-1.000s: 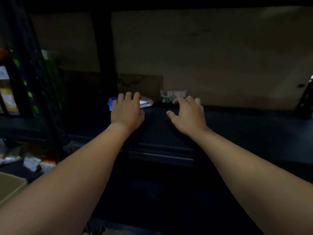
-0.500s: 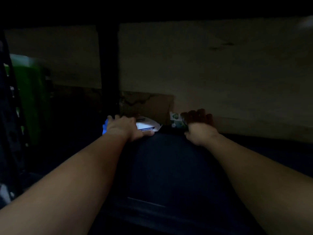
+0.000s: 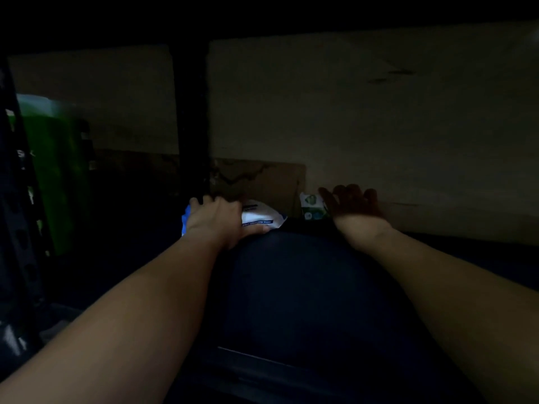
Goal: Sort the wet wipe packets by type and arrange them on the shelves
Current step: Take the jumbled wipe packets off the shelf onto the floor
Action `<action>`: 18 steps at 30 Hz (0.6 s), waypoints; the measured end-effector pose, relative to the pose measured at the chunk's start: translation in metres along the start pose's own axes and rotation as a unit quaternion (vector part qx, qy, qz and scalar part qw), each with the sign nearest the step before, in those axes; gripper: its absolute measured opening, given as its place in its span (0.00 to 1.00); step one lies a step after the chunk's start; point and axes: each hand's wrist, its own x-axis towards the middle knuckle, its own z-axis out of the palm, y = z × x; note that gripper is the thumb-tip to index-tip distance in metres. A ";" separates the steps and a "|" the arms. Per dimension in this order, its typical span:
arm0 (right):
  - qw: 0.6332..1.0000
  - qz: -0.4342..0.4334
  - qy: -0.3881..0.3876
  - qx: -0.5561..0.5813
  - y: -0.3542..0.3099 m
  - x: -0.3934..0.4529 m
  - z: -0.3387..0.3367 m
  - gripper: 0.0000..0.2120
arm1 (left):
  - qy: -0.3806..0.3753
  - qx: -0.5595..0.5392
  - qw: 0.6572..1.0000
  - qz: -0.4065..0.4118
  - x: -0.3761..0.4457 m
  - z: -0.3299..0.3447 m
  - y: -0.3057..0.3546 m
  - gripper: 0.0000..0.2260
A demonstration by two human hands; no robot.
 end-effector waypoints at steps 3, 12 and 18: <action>1.000 0.011 0.007 0.012 0.004 -0.011 -0.006 0.38 | 0.066 0.051 0.996 0.005 -0.013 -0.006 0.003 0.42; 0.995 0.029 0.066 0.068 0.025 -0.092 -0.050 0.36 | 0.244 0.004 0.967 0.073 -0.074 -0.035 0.005 0.42; 0.987 0.045 0.121 0.095 0.027 -0.165 -0.066 0.35 | 0.267 -0.021 0.957 0.115 -0.140 -0.051 0.016 0.42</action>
